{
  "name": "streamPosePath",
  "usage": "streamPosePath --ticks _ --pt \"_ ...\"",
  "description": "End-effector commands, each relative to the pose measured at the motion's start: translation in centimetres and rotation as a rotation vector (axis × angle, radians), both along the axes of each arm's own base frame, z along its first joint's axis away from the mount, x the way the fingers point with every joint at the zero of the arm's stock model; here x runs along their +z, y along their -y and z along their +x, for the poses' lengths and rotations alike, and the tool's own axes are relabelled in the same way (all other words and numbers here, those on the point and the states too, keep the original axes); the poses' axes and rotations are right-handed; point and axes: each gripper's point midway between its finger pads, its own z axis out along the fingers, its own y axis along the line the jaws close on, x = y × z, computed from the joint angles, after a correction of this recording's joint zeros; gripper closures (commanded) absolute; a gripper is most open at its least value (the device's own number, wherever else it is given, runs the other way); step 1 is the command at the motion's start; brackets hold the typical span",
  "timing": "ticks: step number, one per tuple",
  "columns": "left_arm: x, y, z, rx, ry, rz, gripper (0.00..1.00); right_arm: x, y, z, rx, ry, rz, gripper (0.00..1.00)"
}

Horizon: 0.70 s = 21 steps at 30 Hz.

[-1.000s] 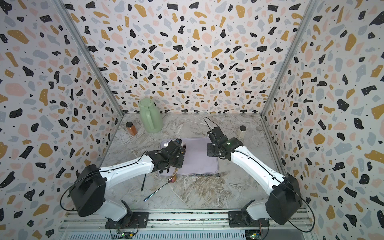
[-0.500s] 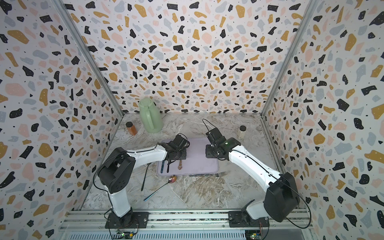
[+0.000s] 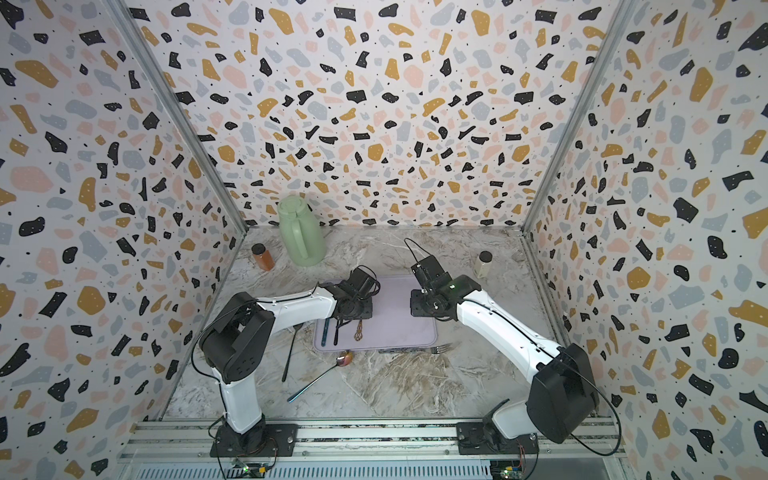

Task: Set the spoon and fork side by side
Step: Place the fork on the tray.

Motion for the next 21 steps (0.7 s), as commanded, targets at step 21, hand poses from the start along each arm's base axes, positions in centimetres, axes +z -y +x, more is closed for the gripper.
streamPosePath --ticks 21 --pt "-0.2 -10.4 -17.9 -0.066 -0.183 -0.036 0.36 -0.1 -2.3 -2.3 0.015 -0.042 0.097 0.55"
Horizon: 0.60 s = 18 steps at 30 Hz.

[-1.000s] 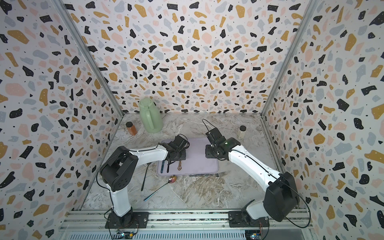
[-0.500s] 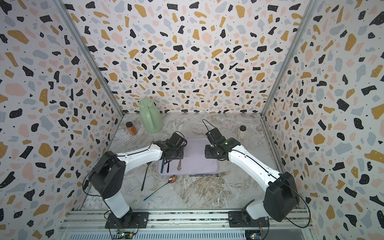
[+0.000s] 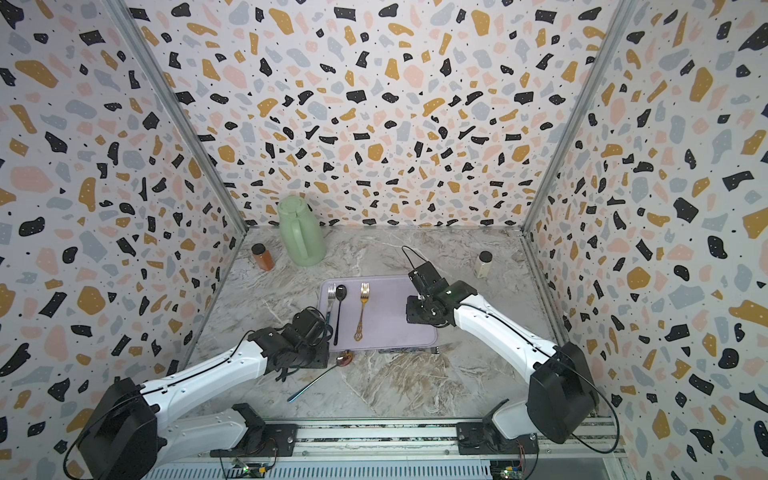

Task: Set the spoon and fork side by side
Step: Place the fork on the tray, then pick up the spoon from the center of the board.

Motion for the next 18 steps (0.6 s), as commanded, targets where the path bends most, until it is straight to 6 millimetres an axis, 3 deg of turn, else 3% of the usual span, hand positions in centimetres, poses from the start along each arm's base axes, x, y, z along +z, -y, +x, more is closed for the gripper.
streamPosePath --ticks 1,6,11,18 --pt "-0.9 0.8 -1.6 -0.016 -0.053 -0.058 0.35 1.6 -0.4 -0.4 0.000 0.031 0.023 0.55" --pt "-2.1 1.2 -3.0 -0.046 -0.090 -0.058 0.31 1.6 -0.4 -1.0 0.003 0.033 0.010 0.54" --pt "-2.3 2.6 -4.0 -0.114 -0.106 -0.049 0.35 1.8 -0.5 -1.2 0.004 0.036 0.010 0.54" --pt "-2.2 4.0 -5.3 -0.207 -0.084 -0.007 0.57 1.9 -0.1 -1.5 -0.001 0.042 0.005 0.54"
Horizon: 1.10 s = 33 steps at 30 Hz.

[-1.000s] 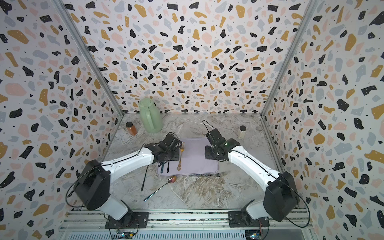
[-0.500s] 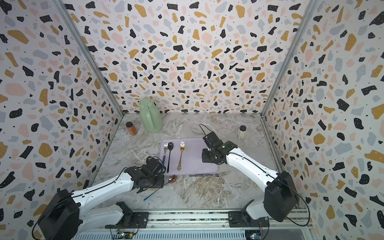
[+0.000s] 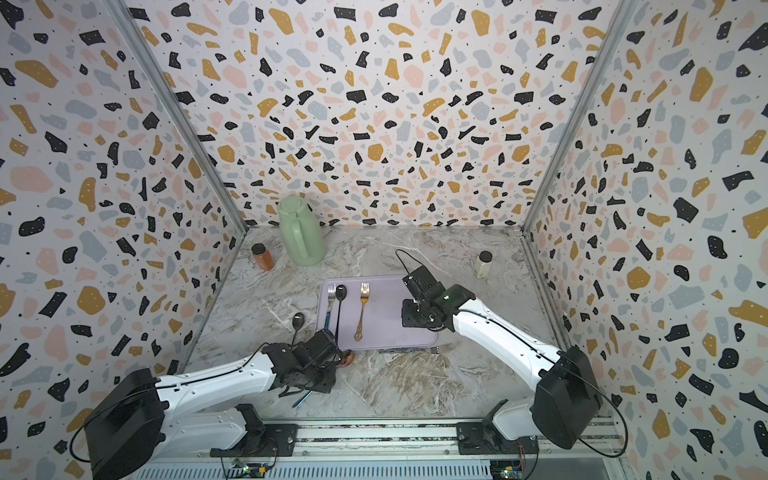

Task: Set the spoon and fork side by side
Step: Pick up the spoon from the center of the board.

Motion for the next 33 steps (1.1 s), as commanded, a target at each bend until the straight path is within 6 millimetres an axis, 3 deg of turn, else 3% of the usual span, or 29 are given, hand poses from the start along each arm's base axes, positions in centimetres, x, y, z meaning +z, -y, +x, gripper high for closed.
streamPosePath --ticks 1,7,20,25,33 --pt "0.5 0.7 -0.2 -0.036 0.031 0.015 0.59 1.0 0.6 -0.4 -0.016 0.018 0.001 0.54" --pt "0.2 1.6 -0.5 -0.112 0.054 0.044 0.68 1.0 0.6 -0.5 -0.017 0.017 0.005 0.54" --pt "0.0 2.6 -0.8 -0.221 0.096 0.113 0.97 1.1 0.8 -0.6 -0.020 0.024 0.002 0.54" --pt "1.6 3.9 -1.0 -0.263 0.124 0.060 0.99 0.9 0.7 -0.6 -0.020 0.022 0.002 0.54" --pt "6.3 5.4 0.5 -0.234 0.221 -0.069 1.00 1.6 1.7 -0.5 -0.029 0.067 -0.022 0.54"
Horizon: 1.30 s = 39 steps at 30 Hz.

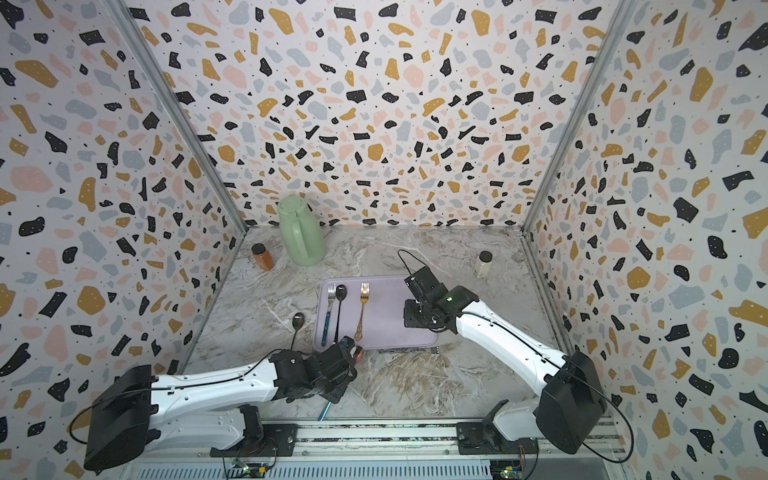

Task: Set the spoon and fork side by side
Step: Pick up the spoon from the center of the board, then place the spoon on the tray.

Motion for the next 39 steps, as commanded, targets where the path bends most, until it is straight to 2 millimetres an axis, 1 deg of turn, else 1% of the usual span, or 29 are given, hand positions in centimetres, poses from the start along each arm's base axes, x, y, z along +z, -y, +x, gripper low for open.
streamPosePath --ticks 1,4,7,11,16,19,24,30,34,37,39 --pt "2.8 1.1 1.5 0.011 0.050 -0.063 1.00 1.2 1.2 -0.3 -0.011 0.052 -0.021 0.54" --pt "4.5 1.9 3.1 0.038 0.055 -0.115 1.00 1.5 1.9 -0.2 -0.015 0.081 -0.040 0.53" --pt "5.9 2.6 5.2 0.078 0.063 -0.158 1.00 1.7 2.8 0.0 -0.018 0.105 -0.063 0.53" --pt "7.2 3.3 8.6 0.153 0.066 -0.213 1.00 1.4 4.4 0.1 -0.034 0.108 -0.085 0.53" --pt "8.0 4.6 12.8 0.235 0.069 -0.255 1.00 0.4 6.4 0.1 -0.064 0.089 -0.105 0.52" --pt "7.3 5.7 15.3 0.267 0.044 -0.253 1.00 0.0 7.0 -0.1 -0.073 0.080 -0.109 0.51" --pt "5.1 7.3 18.8 0.315 -0.006 -0.230 1.00 -0.8 7.4 -0.2 -0.076 0.060 -0.118 0.50" --pt "2.2 8.1 21.9 0.372 -0.039 -0.183 1.00 -1.3 7.6 -0.1 -0.079 0.042 -0.119 0.50" --pt "0.4 8.6 22.8 0.397 -0.072 -0.171 1.00 -1.5 7.7 0.0 -0.083 0.028 -0.115 0.50" --pt "-0.9 8.8 23.1 0.414 -0.100 -0.162 1.00 -1.6 7.8 0.1 -0.087 0.020 -0.112 0.50" --pt "-1.4 9.0 23.2 0.422 -0.109 -0.159 1.00 -1.7 7.8 0.2 -0.089 0.015 -0.109 0.50"
